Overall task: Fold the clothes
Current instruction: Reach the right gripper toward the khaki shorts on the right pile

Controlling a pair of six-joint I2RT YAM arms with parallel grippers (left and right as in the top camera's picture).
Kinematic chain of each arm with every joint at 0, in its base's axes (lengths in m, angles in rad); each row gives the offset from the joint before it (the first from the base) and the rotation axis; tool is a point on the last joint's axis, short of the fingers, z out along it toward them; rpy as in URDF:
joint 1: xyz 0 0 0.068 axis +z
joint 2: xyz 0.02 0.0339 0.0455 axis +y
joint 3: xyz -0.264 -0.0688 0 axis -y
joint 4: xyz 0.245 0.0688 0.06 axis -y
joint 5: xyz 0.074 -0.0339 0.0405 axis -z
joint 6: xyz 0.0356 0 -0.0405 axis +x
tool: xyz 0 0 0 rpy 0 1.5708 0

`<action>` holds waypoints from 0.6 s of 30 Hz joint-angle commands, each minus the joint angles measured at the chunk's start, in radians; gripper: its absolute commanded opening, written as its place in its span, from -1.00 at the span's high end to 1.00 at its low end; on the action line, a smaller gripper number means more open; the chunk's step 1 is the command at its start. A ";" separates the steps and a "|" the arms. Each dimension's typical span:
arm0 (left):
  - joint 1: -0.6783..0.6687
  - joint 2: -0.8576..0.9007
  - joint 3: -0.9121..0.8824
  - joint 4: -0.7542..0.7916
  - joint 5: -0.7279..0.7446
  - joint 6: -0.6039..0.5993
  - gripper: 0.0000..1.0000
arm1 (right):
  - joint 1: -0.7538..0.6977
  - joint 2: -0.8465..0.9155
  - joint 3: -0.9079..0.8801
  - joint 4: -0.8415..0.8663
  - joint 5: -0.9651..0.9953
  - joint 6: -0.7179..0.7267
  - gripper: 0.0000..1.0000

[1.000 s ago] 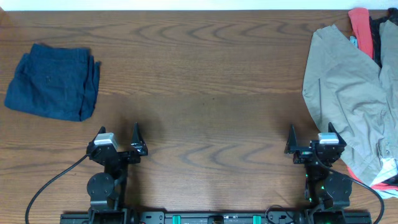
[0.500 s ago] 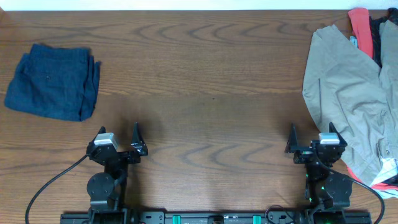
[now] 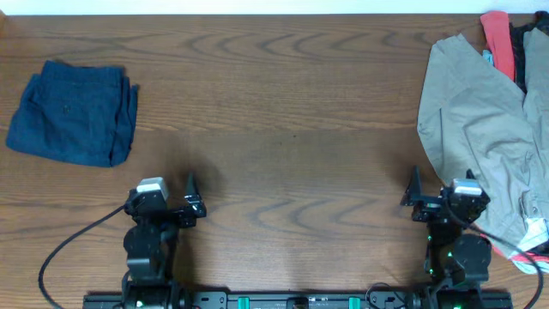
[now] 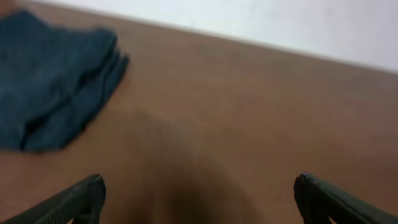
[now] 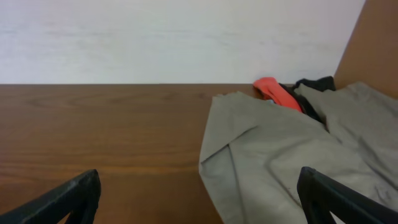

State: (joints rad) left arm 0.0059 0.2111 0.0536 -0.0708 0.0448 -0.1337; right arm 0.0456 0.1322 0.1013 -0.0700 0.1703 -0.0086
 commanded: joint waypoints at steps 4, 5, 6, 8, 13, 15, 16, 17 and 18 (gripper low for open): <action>0.005 0.231 0.157 0.004 -0.012 0.006 -0.95 | -0.007 0.256 0.162 -0.001 0.032 0.019 -0.98; 0.005 0.272 0.180 0.004 -0.012 0.006 -0.96 | -0.008 0.315 0.195 -0.002 0.032 0.019 -0.98; 0.005 0.323 0.209 0.004 -0.012 0.006 -0.96 | -0.008 0.368 0.224 -0.002 0.032 0.019 -0.99; 0.005 0.419 0.266 0.004 -0.012 0.006 -0.96 | -0.010 0.495 0.296 -0.007 0.029 0.019 -0.98; 0.005 0.643 0.412 0.000 -0.011 0.006 -0.96 | -0.021 0.789 0.502 -0.128 0.013 0.019 -0.98; 0.005 0.728 0.477 -0.006 0.001 0.006 -0.96 | -0.027 0.918 0.603 -0.195 0.013 0.019 -0.98; 0.005 0.766 0.507 -0.012 0.016 0.006 -0.96 | -0.029 0.977 0.650 -0.223 0.012 0.018 -0.99; 0.005 0.791 0.529 -0.018 0.031 0.006 -0.96 | -0.032 1.025 0.690 -0.246 0.011 0.018 -0.98; 0.005 0.821 0.555 -0.030 0.047 0.006 -0.96 | -0.034 1.070 0.729 -0.270 0.004 0.014 -0.98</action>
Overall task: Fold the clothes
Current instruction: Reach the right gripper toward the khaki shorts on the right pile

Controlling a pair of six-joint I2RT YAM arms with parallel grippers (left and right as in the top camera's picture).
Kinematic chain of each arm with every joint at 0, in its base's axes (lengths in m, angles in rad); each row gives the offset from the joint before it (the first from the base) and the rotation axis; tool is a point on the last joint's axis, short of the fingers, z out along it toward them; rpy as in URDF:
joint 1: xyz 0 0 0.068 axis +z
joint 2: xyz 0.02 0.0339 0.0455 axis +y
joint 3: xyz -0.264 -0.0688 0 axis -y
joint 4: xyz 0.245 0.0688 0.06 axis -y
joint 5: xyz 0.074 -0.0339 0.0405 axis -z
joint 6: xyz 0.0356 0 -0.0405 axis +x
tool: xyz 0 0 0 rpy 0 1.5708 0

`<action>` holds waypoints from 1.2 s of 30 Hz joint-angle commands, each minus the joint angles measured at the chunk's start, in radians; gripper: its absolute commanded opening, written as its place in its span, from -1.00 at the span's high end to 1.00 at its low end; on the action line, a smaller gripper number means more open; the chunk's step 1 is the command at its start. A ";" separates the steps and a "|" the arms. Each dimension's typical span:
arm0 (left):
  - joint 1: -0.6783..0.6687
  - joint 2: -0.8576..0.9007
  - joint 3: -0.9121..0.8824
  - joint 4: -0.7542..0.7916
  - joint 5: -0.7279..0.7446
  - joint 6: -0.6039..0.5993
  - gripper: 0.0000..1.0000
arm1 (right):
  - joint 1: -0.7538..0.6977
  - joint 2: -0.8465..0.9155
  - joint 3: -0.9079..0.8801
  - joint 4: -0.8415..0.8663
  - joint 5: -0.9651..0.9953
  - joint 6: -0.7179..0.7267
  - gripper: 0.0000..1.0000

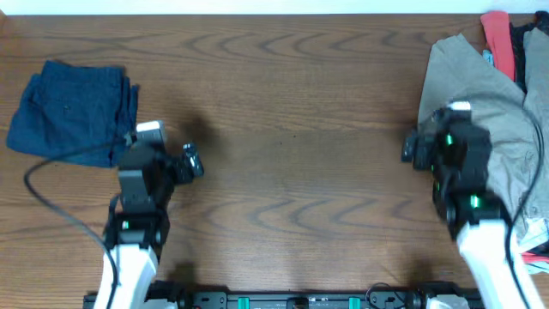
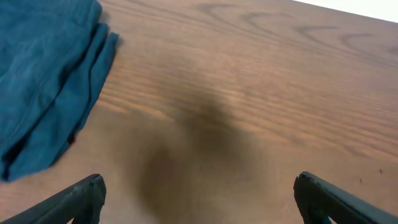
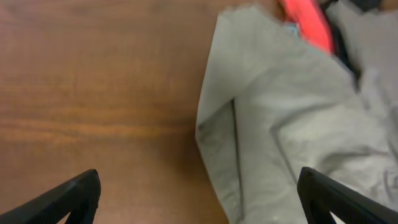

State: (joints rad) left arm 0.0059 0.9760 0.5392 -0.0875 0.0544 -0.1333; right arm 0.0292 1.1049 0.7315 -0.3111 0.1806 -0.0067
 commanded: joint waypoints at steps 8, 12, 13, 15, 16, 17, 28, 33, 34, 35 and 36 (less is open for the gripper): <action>0.005 0.210 0.269 -0.252 0.050 0.095 -0.95 | -0.084 0.428 0.352 -0.201 -0.118 -0.035 -0.99; 0.005 0.221 0.284 -0.278 0.050 0.099 -0.96 | -0.078 0.479 0.359 -0.178 -0.119 -0.032 -0.98; 0.005 0.221 0.284 -0.278 0.050 0.099 -0.96 | -0.077 0.484 0.359 -0.172 -0.118 -0.032 -0.99; 0.005 0.221 0.284 -0.278 0.050 0.099 -0.96 | -0.077 0.496 0.359 -0.149 -0.117 -0.032 -0.99; 0.005 0.221 0.284 -0.278 0.050 0.099 -0.96 | -0.079 0.506 0.359 -0.128 -0.117 -0.032 -0.98; 0.005 0.221 0.284 -0.278 0.050 0.099 -0.96 | -0.079 0.516 0.359 -0.111 -0.117 -0.032 -0.91; 0.005 0.221 0.283 -0.278 0.050 0.099 -0.95 | -0.083 0.711 0.359 -0.054 -0.005 -0.002 -0.47; 0.005 0.221 0.283 -0.278 0.050 0.096 -0.96 | -0.083 0.790 0.359 0.011 0.047 0.029 -0.48; 0.005 0.221 0.283 -0.278 0.050 0.095 -0.96 | -0.083 0.800 0.359 0.026 0.048 0.029 -0.48; 0.005 0.221 0.283 -0.278 0.050 0.095 -0.96 | -0.083 0.811 0.359 0.040 0.048 0.029 -0.47; 0.005 0.221 0.283 -0.278 0.050 0.095 -0.96 | -0.083 0.817 0.359 0.051 0.047 0.030 -0.46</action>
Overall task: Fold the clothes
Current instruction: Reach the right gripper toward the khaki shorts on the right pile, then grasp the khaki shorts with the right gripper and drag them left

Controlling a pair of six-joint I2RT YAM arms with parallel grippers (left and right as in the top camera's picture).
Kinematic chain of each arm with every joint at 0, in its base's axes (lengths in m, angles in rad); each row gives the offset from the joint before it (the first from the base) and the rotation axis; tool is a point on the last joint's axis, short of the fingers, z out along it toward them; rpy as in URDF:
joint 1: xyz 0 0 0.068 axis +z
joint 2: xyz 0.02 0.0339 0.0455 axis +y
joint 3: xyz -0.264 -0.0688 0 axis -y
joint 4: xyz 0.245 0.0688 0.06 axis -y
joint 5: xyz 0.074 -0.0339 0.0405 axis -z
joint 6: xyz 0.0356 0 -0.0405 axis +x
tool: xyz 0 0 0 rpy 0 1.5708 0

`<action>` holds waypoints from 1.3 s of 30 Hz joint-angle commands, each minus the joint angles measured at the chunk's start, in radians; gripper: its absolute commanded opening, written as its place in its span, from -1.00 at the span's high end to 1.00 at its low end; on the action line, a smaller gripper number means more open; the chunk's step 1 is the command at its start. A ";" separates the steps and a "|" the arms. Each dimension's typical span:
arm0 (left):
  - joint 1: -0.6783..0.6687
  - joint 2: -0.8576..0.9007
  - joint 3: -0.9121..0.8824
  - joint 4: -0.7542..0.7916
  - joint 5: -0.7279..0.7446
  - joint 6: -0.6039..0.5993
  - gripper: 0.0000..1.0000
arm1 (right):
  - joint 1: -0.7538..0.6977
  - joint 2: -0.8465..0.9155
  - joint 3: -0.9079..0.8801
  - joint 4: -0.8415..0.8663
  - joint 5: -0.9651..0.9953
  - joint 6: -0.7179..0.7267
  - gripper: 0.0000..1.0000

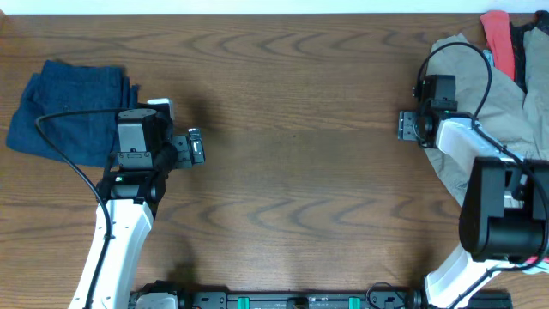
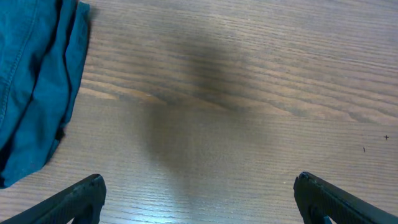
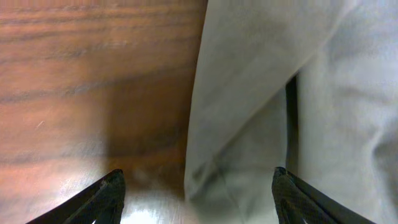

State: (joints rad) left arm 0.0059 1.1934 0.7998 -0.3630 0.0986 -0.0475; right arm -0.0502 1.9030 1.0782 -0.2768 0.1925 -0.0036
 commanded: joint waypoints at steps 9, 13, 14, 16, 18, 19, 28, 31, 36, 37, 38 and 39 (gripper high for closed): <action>0.005 0.004 0.023 -0.002 0.006 0.010 -0.95 | -0.004 0.054 0.012 0.076 0.036 0.090 0.85; 0.005 0.004 0.023 -0.002 0.006 0.010 -0.96 | -0.004 0.052 0.014 0.087 0.036 0.089 0.98; 0.005 0.004 0.023 -0.002 0.006 0.010 -0.96 | -0.004 0.050 0.019 0.087 0.036 0.089 0.98; 0.005 0.004 0.023 0.002 0.006 0.010 -0.96 | -0.004 0.036 0.037 0.080 0.036 0.089 0.98; 0.005 0.004 0.023 0.006 0.006 0.010 -0.96 | -0.003 0.009 0.074 0.053 0.032 0.088 0.98; 0.005 0.004 0.023 0.008 0.006 0.010 -0.96 | -0.003 -0.010 0.102 0.031 0.021 0.088 0.98; 0.005 0.004 0.023 0.009 0.006 0.010 -0.96 | 0.010 -0.157 0.408 -0.095 -0.212 0.127 0.98; 0.005 0.004 0.023 0.008 0.006 0.010 -0.96 | 0.014 -0.180 0.476 -0.095 -0.227 0.162 0.98; 0.005 0.004 0.023 0.008 0.006 0.010 -0.95 | 0.021 -0.192 0.540 -0.083 -0.227 0.175 0.98; 0.005 0.004 0.023 0.008 0.006 0.010 -0.96 | 0.021 -0.192 0.547 -0.075 -0.227 0.175 0.98; 0.005 0.004 0.023 0.008 0.006 0.010 -0.96 | 0.021 -0.192 0.551 -0.067 -0.227 0.175 0.98; 0.005 0.004 0.023 0.009 0.006 0.010 -0.95 | 0.022 -0.193 0.555 -0.056 -0.233 0.175 0.98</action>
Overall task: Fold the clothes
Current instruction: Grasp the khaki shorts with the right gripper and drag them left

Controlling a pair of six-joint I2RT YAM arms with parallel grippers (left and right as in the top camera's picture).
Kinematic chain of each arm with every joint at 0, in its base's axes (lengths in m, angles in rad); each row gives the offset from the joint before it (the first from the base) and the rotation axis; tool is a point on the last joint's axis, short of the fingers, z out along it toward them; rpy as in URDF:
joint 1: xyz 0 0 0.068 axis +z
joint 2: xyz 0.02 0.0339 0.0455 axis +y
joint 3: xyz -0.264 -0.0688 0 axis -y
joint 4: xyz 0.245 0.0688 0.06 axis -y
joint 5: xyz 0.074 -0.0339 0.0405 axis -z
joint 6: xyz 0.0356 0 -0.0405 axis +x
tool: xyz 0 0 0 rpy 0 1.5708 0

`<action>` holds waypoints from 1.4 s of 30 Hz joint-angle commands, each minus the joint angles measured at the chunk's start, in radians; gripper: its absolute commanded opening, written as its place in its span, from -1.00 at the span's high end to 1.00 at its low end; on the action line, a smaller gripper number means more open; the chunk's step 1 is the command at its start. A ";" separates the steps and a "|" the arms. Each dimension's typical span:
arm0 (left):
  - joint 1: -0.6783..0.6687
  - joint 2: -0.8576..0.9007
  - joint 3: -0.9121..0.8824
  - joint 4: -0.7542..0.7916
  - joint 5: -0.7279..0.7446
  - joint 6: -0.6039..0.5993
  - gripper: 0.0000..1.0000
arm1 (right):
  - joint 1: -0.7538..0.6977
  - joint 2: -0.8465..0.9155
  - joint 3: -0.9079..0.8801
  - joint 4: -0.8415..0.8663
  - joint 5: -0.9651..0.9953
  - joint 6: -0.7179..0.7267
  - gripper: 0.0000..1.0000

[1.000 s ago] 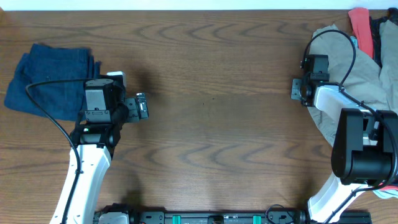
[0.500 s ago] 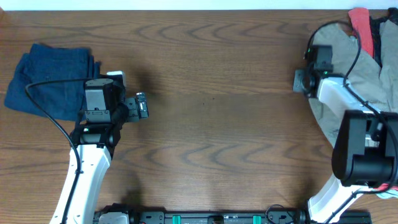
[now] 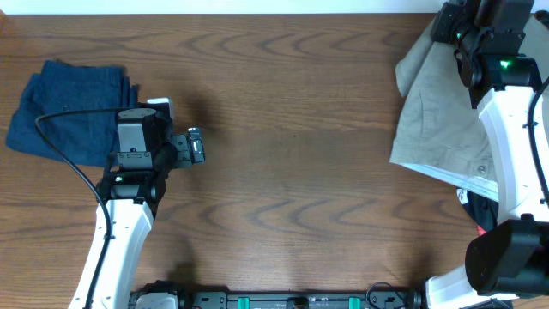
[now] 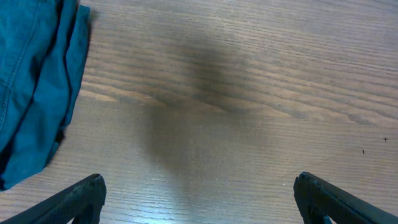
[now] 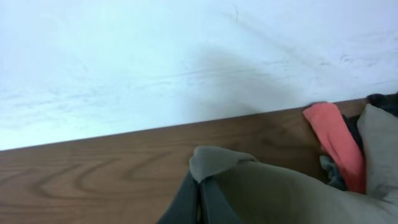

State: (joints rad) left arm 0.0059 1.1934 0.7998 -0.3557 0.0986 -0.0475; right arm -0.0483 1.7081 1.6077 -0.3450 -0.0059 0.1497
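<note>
A khaki garment [image 3: 442, 112] hangs lifted at the table's back right, its corner pinched in my right gripper [image 5: 200, 190], which is shut on it near the far edge; the cloth [image 5: 280, 186] drapes to the right of the fingers. A folded blue garment [image 3: 73, 112] lies at the left, its edge [image 4: 37, 93] showing in the left wrist view. My left gripper [image 4: 199, 202] hovers open over bare wood just right of the blue garment, nothing between its fingers [image 4: 74, 199].
A red garment [image 5: 333, 137] and a dark one [image 5: 382, 102] lie at the far right back edge by the white wall [image 5: 186, 56]. More dark and red cloth [image 3: 476, 210] shows under the khaki's lower edge. The wooden table [image 3: 292, 172] spreads between the arms.
My right gripper was open low at the khaki garment's left edge; now it is shut on that edge and raised toward the back right, the cloth lifted with it. The left arm has not moved.
Both grippers stood open near the front edge. Then the left was beside the blue garment and the right at the khaki pile. The right then sat low on the khaki's edge, and now holds it lifted.
</note>
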 commanded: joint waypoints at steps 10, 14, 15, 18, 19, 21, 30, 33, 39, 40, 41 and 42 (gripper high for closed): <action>0.005 0.004 0.023 0.002 0.006 0.010 -0.96 | 0.076 0.002 0.029 0.129 -0.420 0.076 0.98; 0.005 0.004 0.023 0.002 0.006 0.010 -0.96 | 0.156 0.018 0.029 0.182 -0.362 0.074 0.96; 0.005 0.004 0.023 0.002 0.006 0.010 -0.96 | 0.182 0.029 0.029 0.203 -0.333 0.074 0.92; 0.005 0.004 0.023 0.006 0.006 0.010 -0.96 | 0.237 0.062 0.029 0.252 -0.257 0.074 0.86; 0.005 0.004 0.023 0.006 0.006 0.010 -0.96 | 0.251 0.076 0.029 0.263 -0.230 0.074 0.77; 0.005 0.004 0.023 0.005 0.006 0.010 -0.96 | 0.275 0.111 0.029 0.282 -0.180 0.074 0.15; 0.005 0.004 0.023 0.005 0.006 0.010 -0.96 | 0.254 0.179 0.029 0.100 -0.138 0.022 -0.99; 0.005 0.004 0.023 0.007 0.006 0.009 -0.96 | 0.230 0.179 0.029 -0.032 -0.139 -0.040 -0.98; 0.005 0.004 0.023 0.018 0.031 -0.166 -0.96 | 0.179 0.179 0.029 -0.302 -0.109 -0.129 -0.98; 0.004 0.004 0.023 0.024 0.050 -0.192 -0.96 | 0.171 0.179 0.029 -0.330 -0.096 -0.129 -0.99; 0.004 0.007 0.023 0.033 0.072 -0.215 -0.96 | 0.162 0.179 0.029 -0.360 -0.082 -0.129 -0.99; 0.004 0.010 0.023 0.043 0.092 -0.227 -0.96 | 0.156 0.179 0.029 -0.384 -0.071 -0.129 -0.99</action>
State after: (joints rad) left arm 0.0059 1.1934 0.8001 -0.3294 0.1272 -0.1661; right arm 0.1303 1.8912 1.6222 -0.6968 -0.1265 0.0605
